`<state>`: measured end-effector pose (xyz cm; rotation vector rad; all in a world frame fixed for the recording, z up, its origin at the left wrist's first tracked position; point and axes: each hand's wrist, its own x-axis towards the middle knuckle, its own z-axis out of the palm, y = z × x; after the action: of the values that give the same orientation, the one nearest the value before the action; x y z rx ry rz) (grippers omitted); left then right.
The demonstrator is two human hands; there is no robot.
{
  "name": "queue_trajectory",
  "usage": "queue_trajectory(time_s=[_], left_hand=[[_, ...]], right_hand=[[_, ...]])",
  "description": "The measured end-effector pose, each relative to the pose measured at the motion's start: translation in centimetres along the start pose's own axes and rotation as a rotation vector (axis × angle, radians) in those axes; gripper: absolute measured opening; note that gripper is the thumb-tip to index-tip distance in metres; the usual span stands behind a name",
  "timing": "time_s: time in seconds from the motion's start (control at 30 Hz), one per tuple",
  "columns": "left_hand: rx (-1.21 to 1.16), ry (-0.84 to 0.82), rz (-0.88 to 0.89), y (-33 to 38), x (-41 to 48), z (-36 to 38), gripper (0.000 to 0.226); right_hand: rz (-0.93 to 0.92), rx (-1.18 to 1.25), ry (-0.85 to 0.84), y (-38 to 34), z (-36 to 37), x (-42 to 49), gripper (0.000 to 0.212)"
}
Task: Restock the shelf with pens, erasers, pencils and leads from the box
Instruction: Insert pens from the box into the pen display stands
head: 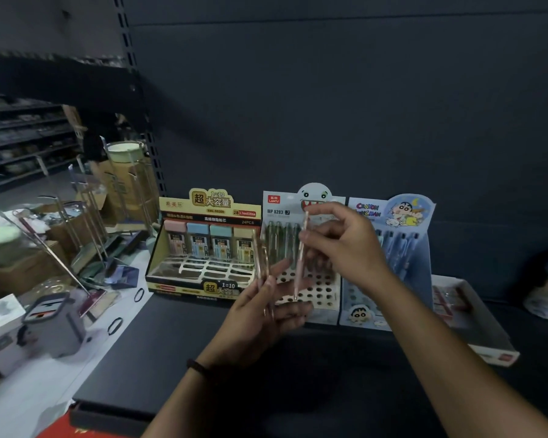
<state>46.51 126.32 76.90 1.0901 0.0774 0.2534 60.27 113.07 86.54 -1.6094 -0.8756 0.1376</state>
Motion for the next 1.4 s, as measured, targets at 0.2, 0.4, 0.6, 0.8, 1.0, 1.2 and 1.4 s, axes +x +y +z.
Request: queue_trajectory(time_s=[0.2,0.4,0.6,0.8,1.0,1.2,1.4], left_hand=[[-0.087,0.097,0.038,-0.9,0.8,-0.8,0.038],[-0.026,0.109,0.086,-1.2,0.7,-0.9,0.003],[0.044,0.063,0.114,-1.2,0.5,-0.9,0.011],[0.043,0.122,0.178,-0.8,0.7,-0.4,0.023],[0.088,0.112,0.163,-0.8,0.5,-0.6,0.03],[0.098,0.073,0.16,-1.0,0.9,-0.7,0.023],[0.222,0.088,0.188,-1.1,0.7,-0.6,0.024]], right_hand=[[-0.042,-0.013,0.227,1.3,-1.6,0.7,0.022],[-0.122,-0.435,0.396,3.6,-2.5,1.3,0.015],[-0.109,-0.505,0.321,4.5,-1.3,1.1,0.012],[-0.09,-0.705,0.222,4.1,-1.0,1.3,0.013],[-0.032,-0.876,0.114,2.6,-1.0,1.6,0.011],[-0.067,-0.482,0.137,0.0,-0.1,0.0,0.017],[0.019,-0.283,0.006,-0.2,2.2,-0.2,0.017]])
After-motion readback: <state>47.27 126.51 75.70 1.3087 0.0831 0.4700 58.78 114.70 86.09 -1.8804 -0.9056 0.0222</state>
